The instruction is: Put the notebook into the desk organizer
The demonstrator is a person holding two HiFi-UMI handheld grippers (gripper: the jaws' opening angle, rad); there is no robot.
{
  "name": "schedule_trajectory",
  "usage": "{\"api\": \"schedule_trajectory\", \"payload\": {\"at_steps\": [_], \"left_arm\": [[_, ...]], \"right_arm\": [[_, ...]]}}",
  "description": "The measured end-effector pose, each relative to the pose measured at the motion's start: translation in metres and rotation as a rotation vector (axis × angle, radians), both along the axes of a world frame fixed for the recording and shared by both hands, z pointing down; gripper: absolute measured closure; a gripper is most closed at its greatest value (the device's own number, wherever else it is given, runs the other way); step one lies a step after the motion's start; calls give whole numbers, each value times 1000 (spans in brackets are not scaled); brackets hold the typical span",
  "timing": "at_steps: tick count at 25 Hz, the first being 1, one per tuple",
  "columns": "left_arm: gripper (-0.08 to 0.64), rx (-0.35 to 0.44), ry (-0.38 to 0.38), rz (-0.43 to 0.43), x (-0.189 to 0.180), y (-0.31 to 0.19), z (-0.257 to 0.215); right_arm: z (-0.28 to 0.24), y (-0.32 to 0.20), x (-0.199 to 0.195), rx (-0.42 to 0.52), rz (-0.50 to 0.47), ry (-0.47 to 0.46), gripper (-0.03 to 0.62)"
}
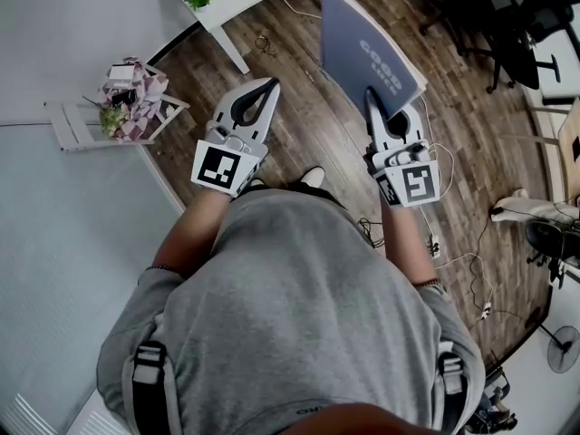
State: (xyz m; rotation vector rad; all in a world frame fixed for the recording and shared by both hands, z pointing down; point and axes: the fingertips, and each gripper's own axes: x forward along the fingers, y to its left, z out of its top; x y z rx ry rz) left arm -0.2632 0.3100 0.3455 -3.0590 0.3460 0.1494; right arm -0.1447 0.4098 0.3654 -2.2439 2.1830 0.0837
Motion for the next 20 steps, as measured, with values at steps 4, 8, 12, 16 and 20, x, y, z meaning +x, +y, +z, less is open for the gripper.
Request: {"api": "schedule_trajectory", "payload": {"at_steps": [4, 8, 12, 16, 20], "left_arm": [[541, 3, 6, -11, 14, 8, -1], [541, 6, -9, -19, 28, 14, 3], [541, -8, -28, -11, 40, 13, 7], [541, -6, -31, -7, 54, 5, 9], [541, -7, -26, 4, 70, -9, 12]], "right_arm": [[0, 1, 10, 1, -24, 6, 554], [-5, 0, 20, 19, -27, 4, 554], [2, -2, 29, -2, -25, 14, 554], [6, -7, 40, -5, -23, 2, 554], [-5, -23, 51, 31, -3, -12, 554]]}}
